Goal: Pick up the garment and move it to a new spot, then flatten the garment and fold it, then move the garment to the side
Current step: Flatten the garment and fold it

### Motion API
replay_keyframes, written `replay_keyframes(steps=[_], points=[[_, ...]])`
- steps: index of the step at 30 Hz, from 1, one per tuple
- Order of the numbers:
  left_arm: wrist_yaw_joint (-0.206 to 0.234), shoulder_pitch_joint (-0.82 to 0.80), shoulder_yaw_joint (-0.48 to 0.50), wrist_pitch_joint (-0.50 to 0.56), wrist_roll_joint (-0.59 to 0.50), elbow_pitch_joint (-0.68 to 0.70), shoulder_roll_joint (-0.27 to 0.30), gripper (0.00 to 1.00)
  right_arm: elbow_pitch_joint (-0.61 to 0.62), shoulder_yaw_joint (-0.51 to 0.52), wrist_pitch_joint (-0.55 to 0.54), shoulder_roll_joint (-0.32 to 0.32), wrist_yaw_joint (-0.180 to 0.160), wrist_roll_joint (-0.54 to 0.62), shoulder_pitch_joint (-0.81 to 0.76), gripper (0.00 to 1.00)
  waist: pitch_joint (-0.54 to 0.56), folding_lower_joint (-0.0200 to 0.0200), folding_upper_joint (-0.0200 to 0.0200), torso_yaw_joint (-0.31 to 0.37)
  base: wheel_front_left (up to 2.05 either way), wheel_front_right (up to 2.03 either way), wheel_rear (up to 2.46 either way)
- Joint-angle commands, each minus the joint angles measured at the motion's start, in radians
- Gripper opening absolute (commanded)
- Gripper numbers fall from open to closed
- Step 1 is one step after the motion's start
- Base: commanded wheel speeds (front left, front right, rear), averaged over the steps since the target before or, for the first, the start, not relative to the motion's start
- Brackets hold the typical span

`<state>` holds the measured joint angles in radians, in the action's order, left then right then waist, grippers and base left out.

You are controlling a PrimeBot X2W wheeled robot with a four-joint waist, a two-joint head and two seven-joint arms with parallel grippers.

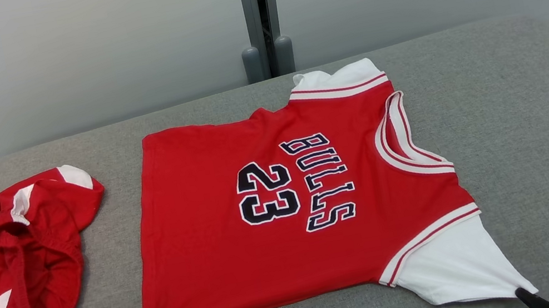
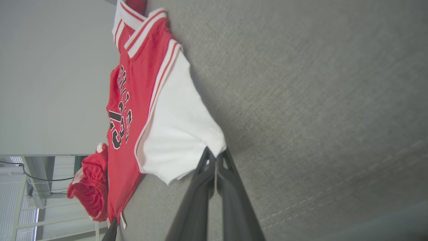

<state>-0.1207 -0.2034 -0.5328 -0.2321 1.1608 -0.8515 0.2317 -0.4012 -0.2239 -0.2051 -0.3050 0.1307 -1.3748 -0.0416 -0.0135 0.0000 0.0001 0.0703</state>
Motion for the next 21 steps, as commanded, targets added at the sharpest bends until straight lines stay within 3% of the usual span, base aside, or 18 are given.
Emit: replay_keyframes(steps=[1,21], points=[[0.011,0.026,-0.002,0.002,0.001,-0.004,0.010,0.00,0.007,0.013,-0.009,-0.002,0.001,0.010,-0.016,0.00,0.000,0.0000,-0.0001,0.000,0.00,0.00,0.00],[0.023,0.060,0.042,-0.002,0.041,0.159,0.043,0.00,0.212,0.234,-0.111,0.144,0.001,0.197,-0.080,0.00,-0.010,0.0000,-0.0001,-0.009,0.00,0.00,0.00]])
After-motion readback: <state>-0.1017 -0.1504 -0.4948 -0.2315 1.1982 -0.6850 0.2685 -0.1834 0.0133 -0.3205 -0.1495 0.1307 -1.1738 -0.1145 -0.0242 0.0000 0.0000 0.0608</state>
